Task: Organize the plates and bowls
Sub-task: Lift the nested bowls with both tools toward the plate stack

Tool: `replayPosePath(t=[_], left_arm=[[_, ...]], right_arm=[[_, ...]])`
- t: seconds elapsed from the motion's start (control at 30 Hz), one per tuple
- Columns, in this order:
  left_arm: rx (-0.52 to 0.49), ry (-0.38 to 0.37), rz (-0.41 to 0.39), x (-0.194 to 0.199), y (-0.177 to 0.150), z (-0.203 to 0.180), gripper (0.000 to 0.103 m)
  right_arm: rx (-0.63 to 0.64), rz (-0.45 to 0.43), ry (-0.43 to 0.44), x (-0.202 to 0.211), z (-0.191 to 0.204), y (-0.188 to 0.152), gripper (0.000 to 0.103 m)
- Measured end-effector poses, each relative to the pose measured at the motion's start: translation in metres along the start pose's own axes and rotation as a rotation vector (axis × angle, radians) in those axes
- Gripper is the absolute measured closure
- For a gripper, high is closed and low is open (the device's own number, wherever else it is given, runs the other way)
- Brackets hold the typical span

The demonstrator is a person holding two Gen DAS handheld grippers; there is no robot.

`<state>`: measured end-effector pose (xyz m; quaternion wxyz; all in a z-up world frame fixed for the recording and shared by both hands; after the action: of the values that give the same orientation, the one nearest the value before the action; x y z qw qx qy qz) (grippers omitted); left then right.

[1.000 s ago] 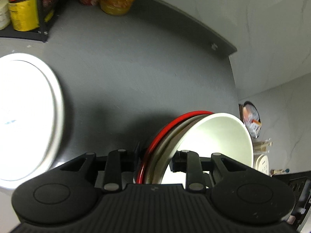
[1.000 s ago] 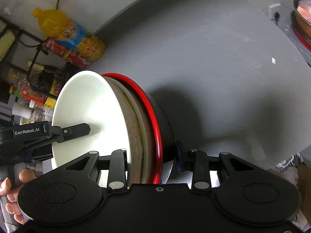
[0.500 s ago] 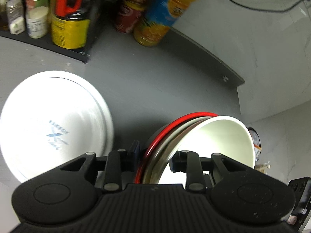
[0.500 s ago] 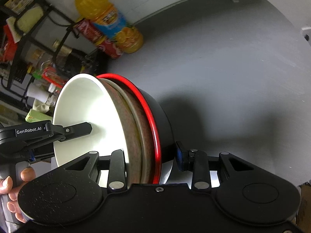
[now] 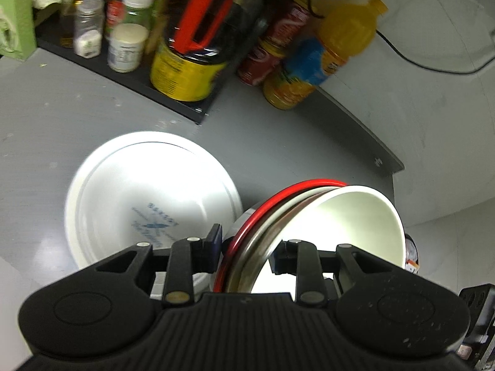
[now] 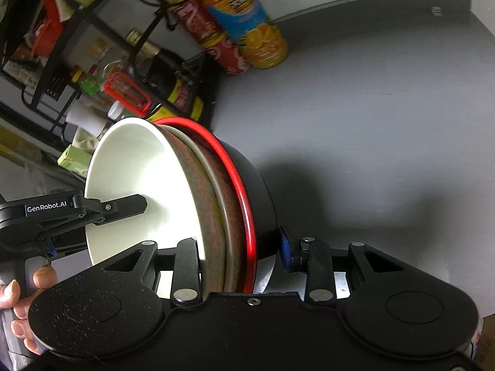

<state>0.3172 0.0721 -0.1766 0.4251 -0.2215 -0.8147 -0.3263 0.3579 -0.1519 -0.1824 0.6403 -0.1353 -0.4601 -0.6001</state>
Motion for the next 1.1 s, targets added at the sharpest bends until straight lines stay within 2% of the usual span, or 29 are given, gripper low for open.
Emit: replayPosePath(t=[0.57, 1.1], left_arm=[[0.144, 0.035, -0.044, 0.024, 0.005, 0.083, 0.074], [0.248, 0.073, -0.022, 0.009, 0.017, 0.136, 0.074]], right_arm=[[0.132, 0.094, 0.009, -0.041, 0.064, -0.013, 0.07], [0.191, 0.171, -0.005, -0.088, 0.091, -0.012, 0.07]])
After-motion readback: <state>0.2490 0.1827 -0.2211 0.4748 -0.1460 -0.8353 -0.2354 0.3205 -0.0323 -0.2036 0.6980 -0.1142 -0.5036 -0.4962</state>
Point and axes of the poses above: each gripper's, at about its wrist camera, not at the fingertips, and x roughly against the way its jaws point, z to its left, y to its top, the point moved 8 cm from there along -x, roughly the way its jaws point, and after that the axes turned 3 degrees about y, right-handed, at the moved point
